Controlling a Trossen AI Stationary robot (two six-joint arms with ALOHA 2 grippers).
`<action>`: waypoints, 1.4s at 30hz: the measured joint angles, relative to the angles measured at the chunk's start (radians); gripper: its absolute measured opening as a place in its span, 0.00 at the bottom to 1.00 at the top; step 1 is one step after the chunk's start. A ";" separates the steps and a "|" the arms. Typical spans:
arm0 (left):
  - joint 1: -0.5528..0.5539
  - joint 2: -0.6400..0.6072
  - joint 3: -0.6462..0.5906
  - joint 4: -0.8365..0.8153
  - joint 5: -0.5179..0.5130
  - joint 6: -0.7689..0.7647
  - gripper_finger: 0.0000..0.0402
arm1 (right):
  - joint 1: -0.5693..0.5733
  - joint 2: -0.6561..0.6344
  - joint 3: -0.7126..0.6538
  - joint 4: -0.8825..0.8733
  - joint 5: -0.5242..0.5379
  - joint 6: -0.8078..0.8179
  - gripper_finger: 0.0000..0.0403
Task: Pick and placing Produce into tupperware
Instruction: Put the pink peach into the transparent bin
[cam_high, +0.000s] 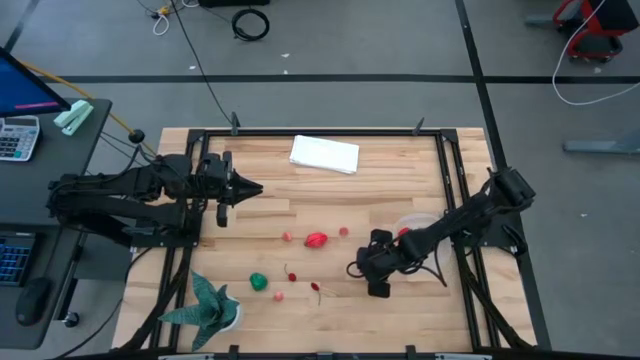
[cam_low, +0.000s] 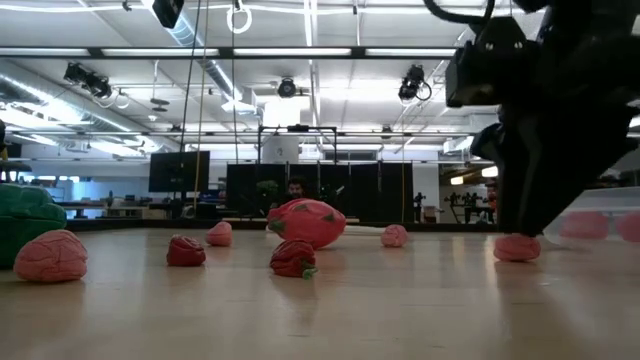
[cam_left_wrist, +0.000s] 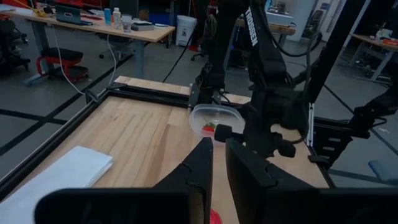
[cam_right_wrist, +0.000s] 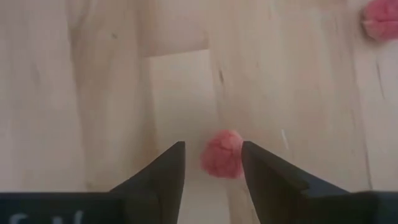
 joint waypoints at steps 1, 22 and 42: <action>0.000 0.000 0.000 0.000 0.000 0.000 0.12 | 0.000 0.007 0.000 0.002 0.014 0.000 0.42; 0.000 0.000 0.000 0.001 0.000 0.000 0.12 | 0.003 0.007 -0.001 -0.208 0.087 0.068 0.42; 0.000 0.000 0.000 0.000 0.000 0.002 0.13 | 0.003 0.010 -0.001 -0.379 0.030 0.132 0.42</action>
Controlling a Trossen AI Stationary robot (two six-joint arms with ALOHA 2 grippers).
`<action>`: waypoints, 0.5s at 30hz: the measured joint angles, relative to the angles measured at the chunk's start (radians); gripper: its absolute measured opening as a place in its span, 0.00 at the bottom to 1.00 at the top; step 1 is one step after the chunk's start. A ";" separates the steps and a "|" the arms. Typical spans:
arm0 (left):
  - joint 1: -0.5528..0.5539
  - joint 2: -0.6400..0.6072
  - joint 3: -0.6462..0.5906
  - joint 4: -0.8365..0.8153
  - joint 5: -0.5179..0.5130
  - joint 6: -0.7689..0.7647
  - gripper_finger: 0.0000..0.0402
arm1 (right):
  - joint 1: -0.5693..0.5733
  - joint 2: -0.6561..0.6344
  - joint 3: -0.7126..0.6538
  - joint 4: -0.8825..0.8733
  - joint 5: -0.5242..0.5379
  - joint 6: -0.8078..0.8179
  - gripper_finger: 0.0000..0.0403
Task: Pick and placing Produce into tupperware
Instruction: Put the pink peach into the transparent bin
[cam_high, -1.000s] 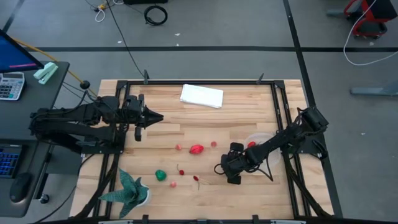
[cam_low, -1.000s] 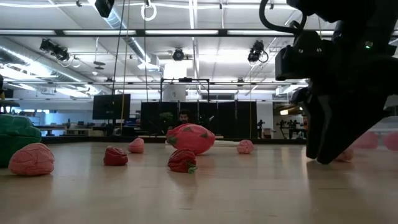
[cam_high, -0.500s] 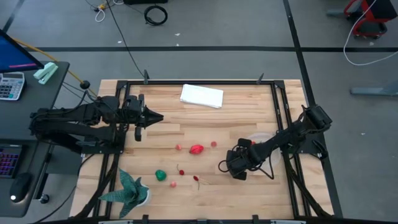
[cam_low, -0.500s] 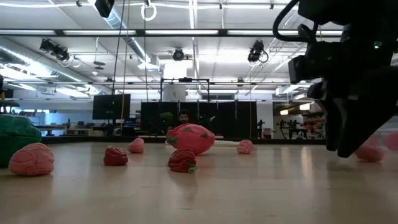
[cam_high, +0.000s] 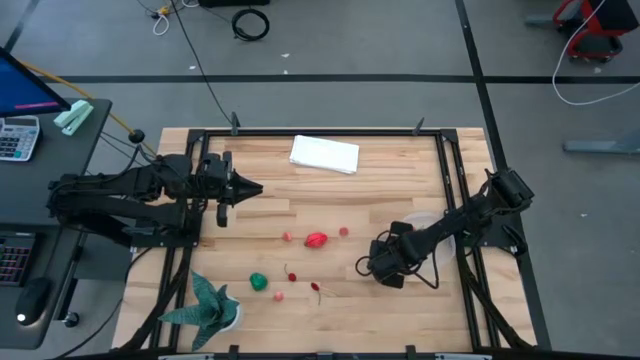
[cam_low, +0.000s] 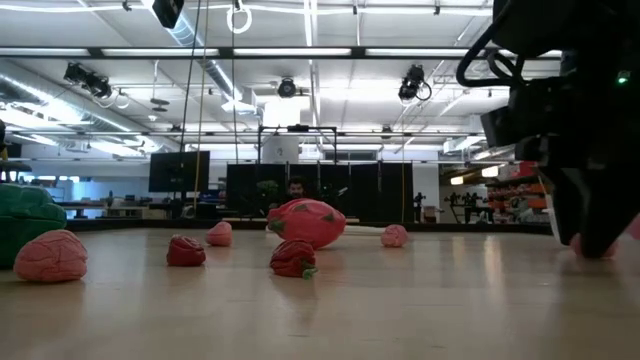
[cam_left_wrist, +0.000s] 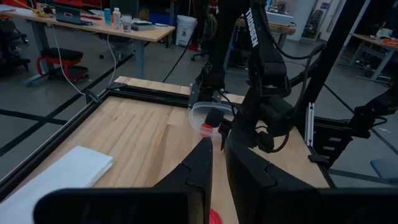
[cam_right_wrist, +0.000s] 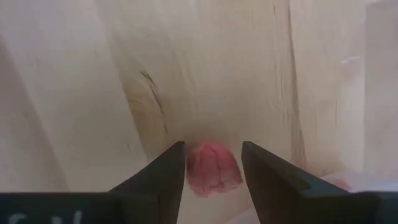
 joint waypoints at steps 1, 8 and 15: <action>0.000 0.000 0.000 0.000 0.000 0.000 0.13 | 0.000 0.000 0.001 -0.005 0.000 0.001 0.42; 0.000 0.000 0.000 -0.008 0.000 -0.002 0.13 | 0.000 0.000 0.001 -0.010 -0.008 0.004 0.42; 0.000 0.000 0.000 -0.010 0.000 -0.002 0.12 | 0.000 -0.002 -0.019 0.002 -0.024 0.020 0.37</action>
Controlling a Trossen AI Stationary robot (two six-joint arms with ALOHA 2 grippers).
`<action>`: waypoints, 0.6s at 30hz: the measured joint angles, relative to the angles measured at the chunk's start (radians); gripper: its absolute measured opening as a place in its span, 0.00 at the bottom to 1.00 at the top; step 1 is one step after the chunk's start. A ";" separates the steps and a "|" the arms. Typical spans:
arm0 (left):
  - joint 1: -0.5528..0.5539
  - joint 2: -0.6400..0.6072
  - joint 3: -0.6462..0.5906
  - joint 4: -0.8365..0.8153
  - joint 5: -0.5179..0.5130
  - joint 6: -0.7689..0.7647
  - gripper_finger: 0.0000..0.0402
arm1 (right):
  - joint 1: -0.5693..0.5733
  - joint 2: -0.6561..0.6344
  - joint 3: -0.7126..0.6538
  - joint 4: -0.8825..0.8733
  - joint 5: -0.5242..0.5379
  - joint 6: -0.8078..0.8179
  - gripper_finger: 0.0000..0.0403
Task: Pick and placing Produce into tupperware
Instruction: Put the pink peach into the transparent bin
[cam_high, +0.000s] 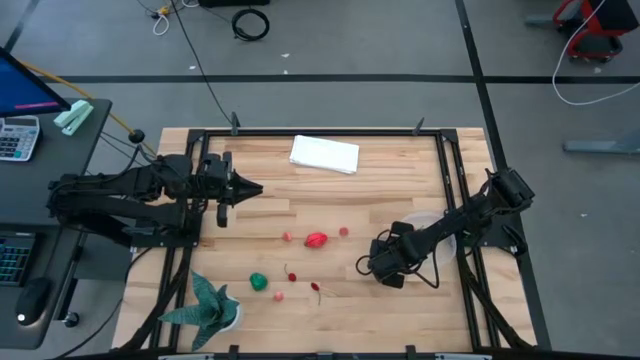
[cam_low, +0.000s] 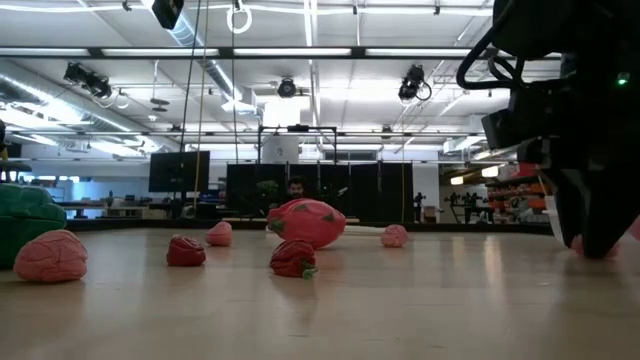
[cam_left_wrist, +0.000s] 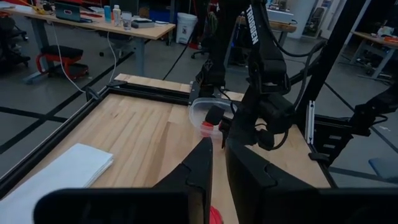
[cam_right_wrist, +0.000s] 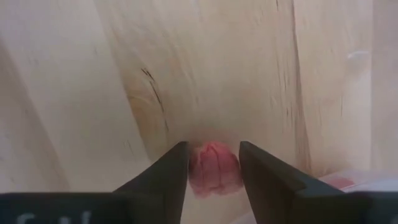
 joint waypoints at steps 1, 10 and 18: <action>0.000 0.000 0.000 0.000 0.000 0.000 0.12 | 0.000 0.000 -0.005 0.003 0.000 0.011 0.35; 0.000 0.000 0.000 0.001 0.000 0.000 0.11 | -0.001 0.002 0.026 -0.007 0.005 -0.001 0.06; 0.000 0.000 0.000 0.001 0.000 0.000 0.10 | 0.010 -0.077 0.170 -0.186 0.266 -0.006 0.07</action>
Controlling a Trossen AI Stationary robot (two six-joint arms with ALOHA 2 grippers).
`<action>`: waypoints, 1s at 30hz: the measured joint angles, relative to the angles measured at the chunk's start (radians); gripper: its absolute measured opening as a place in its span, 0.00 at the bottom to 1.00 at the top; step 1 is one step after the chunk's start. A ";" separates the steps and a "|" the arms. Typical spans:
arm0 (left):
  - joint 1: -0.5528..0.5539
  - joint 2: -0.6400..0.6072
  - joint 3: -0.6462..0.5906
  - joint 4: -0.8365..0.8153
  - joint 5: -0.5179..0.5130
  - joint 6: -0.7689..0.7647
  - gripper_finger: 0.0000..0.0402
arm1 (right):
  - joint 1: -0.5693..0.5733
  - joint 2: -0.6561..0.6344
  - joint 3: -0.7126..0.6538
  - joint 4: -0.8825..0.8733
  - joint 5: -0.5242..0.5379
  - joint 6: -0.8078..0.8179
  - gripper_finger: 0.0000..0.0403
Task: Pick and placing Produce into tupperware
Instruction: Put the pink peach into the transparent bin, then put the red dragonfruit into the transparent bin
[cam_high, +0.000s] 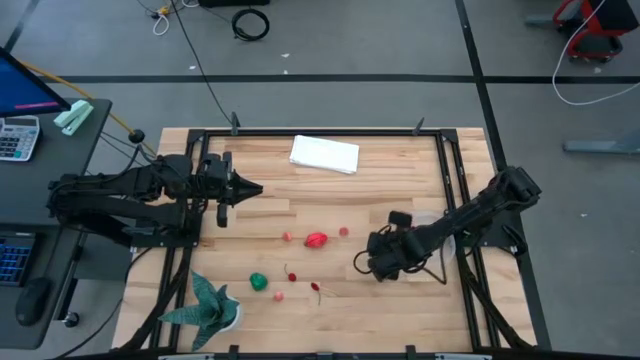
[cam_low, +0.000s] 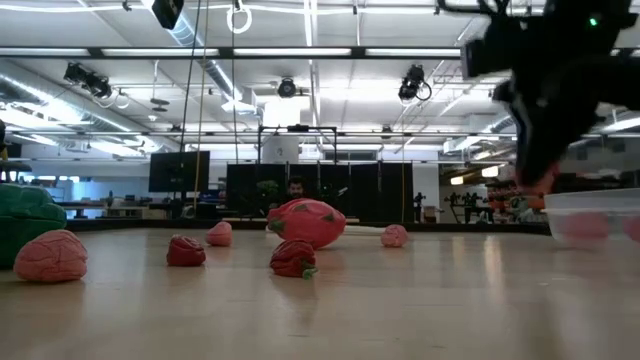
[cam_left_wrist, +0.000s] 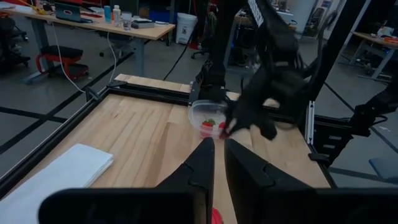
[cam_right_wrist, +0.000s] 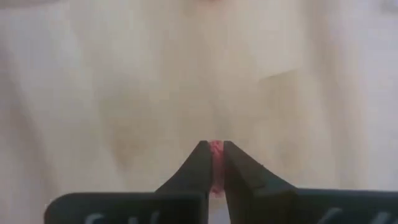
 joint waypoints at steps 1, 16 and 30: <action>0.000 0.000 0.000 0.000 0.000 0.000 0.10 | 0.005 -0.020 0.012 -0.052 0.045 0.033 0.07; 0.000 0.000 0.000 0.000 0.000 0.001 0.10 | 0.107 -0.297 -0.342 -0.111 -0.226 0.556 0.18; 0.000 0.000 0.000 0.012 0.000 0.003 0.10 | 0.039 -0.330 -0.354 -0.105 -0.133 0.400 0.45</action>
